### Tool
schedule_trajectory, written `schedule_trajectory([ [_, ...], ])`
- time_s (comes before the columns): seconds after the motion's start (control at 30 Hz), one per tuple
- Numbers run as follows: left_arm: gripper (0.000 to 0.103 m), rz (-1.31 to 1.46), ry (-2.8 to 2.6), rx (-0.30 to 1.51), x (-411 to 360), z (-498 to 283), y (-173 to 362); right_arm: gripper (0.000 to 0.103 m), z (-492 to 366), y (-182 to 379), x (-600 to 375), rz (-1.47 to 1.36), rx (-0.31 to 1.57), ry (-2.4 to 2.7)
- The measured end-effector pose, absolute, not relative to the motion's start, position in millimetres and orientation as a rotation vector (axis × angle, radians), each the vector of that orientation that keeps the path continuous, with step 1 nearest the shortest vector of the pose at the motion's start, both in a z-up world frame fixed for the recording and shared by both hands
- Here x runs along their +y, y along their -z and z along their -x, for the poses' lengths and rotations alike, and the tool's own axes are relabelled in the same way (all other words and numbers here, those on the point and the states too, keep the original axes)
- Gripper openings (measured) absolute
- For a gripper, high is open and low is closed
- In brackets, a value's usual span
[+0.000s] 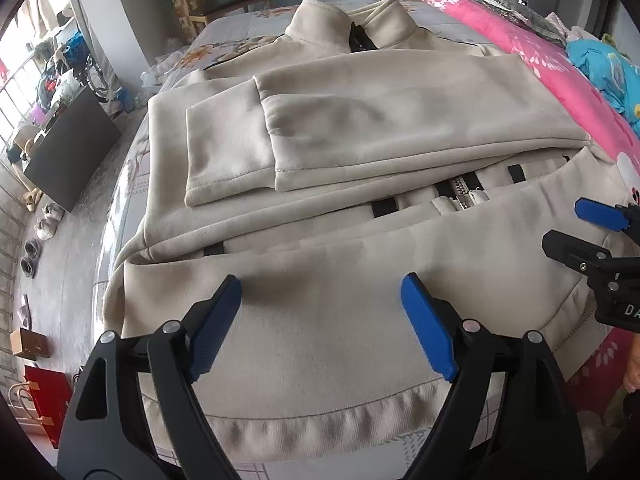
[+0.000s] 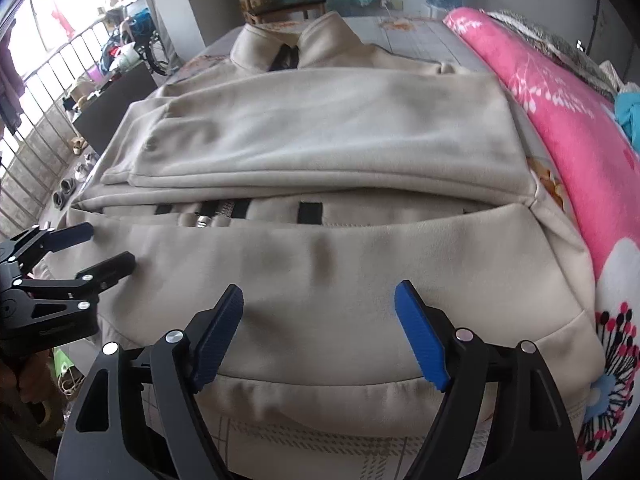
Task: Fold large clothes
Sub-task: 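Lower both open tools to the jacket's folded hem edge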
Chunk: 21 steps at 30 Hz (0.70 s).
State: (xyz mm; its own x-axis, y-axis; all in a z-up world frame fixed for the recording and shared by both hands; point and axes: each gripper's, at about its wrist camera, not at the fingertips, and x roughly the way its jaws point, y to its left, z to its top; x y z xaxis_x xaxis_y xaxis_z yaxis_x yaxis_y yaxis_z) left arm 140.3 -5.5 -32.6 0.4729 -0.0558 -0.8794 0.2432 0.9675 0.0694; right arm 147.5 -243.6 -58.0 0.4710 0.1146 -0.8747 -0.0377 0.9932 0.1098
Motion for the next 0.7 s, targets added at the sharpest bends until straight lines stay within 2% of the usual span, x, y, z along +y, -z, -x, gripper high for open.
schedule_trajectory([
  [0.47, 0.091, -0.176, 0.148, 1.065, -2.7, -142.2, 35.9, 0.095, -149.5, 63.6, -235.9, -0.028, 1.102, -0.077],
  [0.7, 0.095, -0.155, 0.134, 1.065, 0.4, -142.9, 38.4, 0.097, -150.3, 64.7, -236.2, -0.021, 1.109, -0.074],
])
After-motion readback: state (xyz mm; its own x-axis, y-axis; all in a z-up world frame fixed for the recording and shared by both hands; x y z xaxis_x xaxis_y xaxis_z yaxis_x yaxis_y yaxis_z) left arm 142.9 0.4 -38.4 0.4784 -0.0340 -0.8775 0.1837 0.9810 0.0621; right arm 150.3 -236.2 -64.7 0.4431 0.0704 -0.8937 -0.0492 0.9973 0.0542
